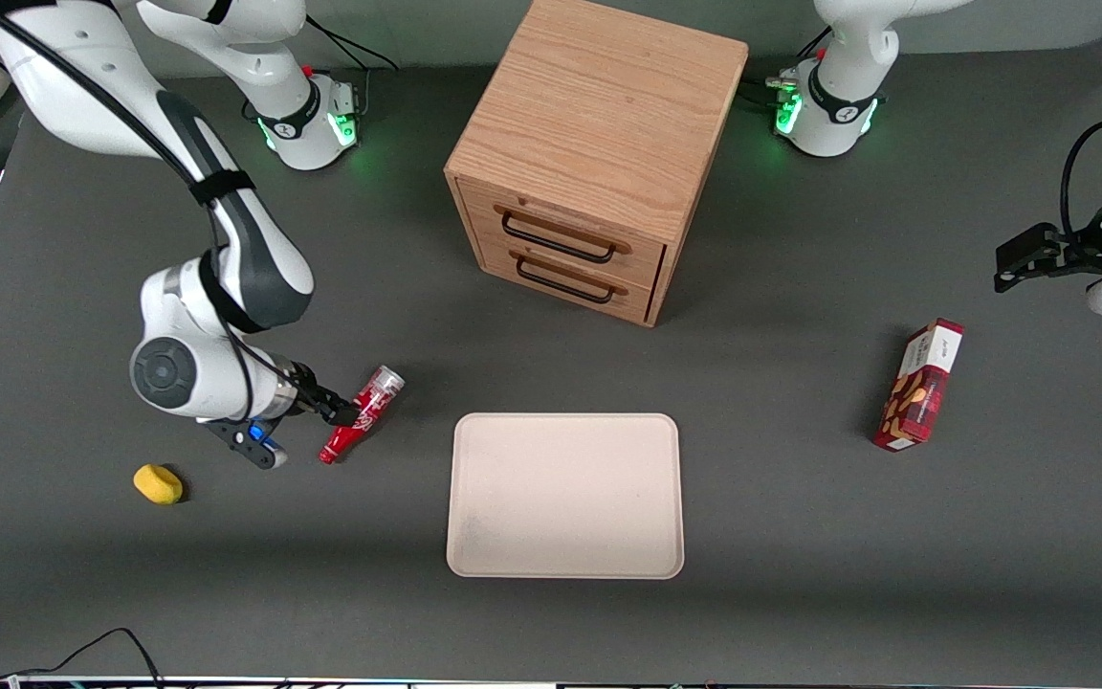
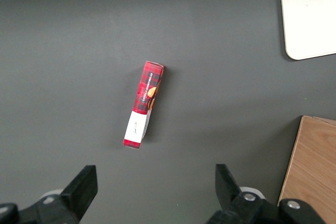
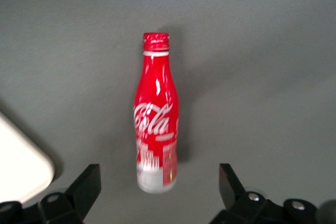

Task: Place coke bottle on tray
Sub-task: 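Move the open right gripper down over the red Coca-Cola bottle, then close the right gripper around the bottle's body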

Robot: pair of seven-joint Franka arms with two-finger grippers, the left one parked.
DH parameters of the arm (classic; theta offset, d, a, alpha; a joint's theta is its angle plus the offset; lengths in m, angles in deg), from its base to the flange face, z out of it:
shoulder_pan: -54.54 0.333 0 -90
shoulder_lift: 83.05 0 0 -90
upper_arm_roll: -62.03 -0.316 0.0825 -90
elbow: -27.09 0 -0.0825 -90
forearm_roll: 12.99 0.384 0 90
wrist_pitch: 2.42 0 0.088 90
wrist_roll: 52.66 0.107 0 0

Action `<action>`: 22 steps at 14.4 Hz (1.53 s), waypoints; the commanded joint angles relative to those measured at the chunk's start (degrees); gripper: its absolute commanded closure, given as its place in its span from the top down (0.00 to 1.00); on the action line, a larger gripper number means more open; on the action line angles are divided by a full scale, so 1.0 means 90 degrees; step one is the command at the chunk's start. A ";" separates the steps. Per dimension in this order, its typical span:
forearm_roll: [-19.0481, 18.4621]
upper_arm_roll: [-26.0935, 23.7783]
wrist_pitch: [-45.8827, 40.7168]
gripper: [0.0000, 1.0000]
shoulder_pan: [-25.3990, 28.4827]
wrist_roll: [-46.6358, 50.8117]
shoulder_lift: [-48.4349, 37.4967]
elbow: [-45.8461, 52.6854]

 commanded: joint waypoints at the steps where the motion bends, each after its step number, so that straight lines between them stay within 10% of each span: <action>1: -0.0272 -0.0022 0.0582 1.00 0.0029 0.0265 0.0238 -0.0236; 10: -0.0556 -0.0012 0.1619 1.00 0.0010 0.0675 0.0951 -0.0364; 11: -0.0556 -0.0012 0.1638 0.88 0.0009 0.0675 0.0961 -0.0384; 12: -0.0556 -0.0022 0.1619 0.17 0.0009 0.0666 0.0942 -0.0432; 13: -0.0556 -0.0022 0.1580 0.00 0.0019 0.0637 0.0903 -0.0433; 22: -0.0527 -0.0081 0.0118 0.00 -0.0049 -0.0746 -0.0373 -0.0190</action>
